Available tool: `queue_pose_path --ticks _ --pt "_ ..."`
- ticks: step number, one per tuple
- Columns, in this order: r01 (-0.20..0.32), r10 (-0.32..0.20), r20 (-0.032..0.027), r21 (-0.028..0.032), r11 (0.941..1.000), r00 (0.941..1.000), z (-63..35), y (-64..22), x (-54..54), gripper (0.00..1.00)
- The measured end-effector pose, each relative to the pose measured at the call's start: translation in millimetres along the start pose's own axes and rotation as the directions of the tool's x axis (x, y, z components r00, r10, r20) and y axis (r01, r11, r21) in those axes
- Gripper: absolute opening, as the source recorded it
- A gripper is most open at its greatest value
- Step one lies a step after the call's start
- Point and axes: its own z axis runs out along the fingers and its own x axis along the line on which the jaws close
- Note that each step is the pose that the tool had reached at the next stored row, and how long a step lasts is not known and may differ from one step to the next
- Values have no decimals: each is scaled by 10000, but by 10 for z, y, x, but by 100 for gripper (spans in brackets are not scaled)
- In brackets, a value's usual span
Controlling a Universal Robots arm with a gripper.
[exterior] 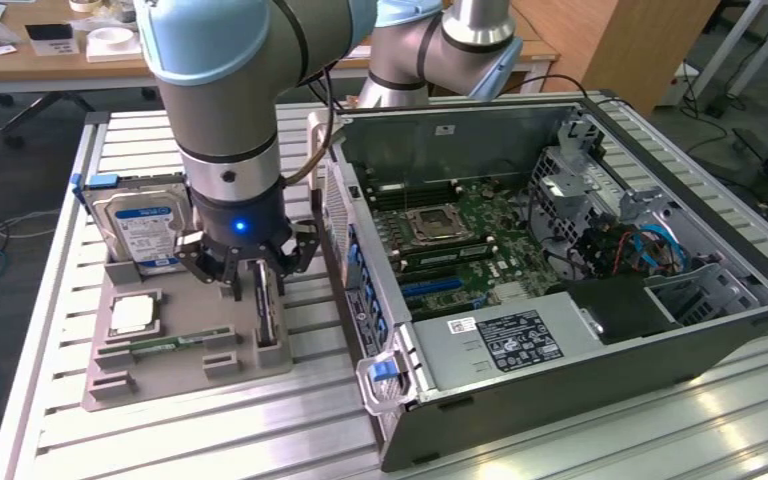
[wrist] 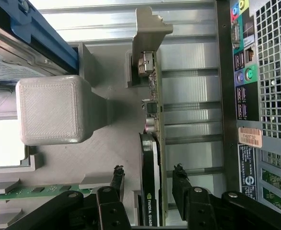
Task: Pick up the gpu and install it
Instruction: 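Pick up the gpu and move the gpu toward the slot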
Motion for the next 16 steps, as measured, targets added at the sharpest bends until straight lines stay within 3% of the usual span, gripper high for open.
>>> queue_pose_path --ticks 11,16 --pt "0 0 -2 2 10000 10000 59 -4 1 53" --pt "-1 1 0 -1 10000 10000 70 32 5 53"
